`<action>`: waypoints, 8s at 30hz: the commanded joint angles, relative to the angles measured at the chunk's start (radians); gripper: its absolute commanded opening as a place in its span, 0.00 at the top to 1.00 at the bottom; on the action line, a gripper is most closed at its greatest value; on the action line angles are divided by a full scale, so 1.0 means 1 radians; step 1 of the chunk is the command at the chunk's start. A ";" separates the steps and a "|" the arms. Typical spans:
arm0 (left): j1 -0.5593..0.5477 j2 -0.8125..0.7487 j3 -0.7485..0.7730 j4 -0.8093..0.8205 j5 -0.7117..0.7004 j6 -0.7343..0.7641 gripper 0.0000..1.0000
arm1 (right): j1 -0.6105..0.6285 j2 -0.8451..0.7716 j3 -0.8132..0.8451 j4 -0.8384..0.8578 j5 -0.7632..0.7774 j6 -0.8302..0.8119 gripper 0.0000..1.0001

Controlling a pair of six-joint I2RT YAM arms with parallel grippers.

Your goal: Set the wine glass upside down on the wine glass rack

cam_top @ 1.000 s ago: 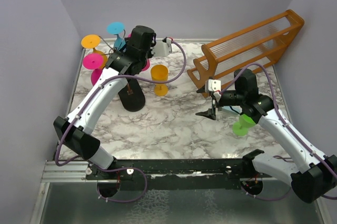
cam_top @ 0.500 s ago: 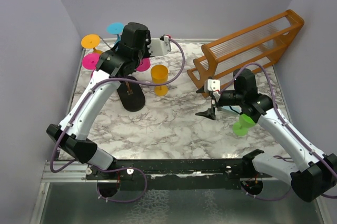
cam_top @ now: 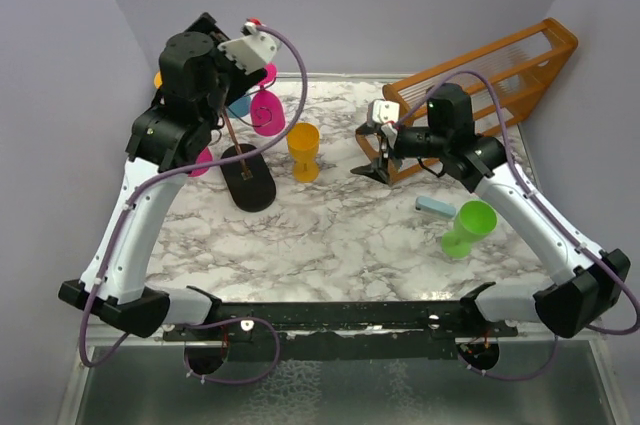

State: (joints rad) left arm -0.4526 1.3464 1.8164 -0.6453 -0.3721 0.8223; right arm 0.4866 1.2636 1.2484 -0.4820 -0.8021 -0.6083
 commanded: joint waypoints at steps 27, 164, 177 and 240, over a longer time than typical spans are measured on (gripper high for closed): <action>0.168 -0.205 -0.087 0.006 0.192 -0.338 0.03 | 0.219 0.835 0.812 -0.191 0.753 0.381 0.55; 0.224 0.172 0.104 0.233 1.063 -1.245 1.00 | -0.105 0.172 0.802 -0.254 0.297 0.262 0.23; 0.166 0.190 0.322 0.035 0.650 -0.852 1.00 | -0.230 0.099 0.842 -0.370 0.097 0.167 0.13; -0.186 0.169 0.203 -0.507 -0.084 0.014 1.00 | -0.401 0.036 0.684 -0.322 -0.020 0.210 0.06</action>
State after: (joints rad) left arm -0.6353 1.5570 2.0060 -1.1175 -0.4541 0.8299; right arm 0.0959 1.3071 1.9339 -0.8154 -0.7872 -0.4137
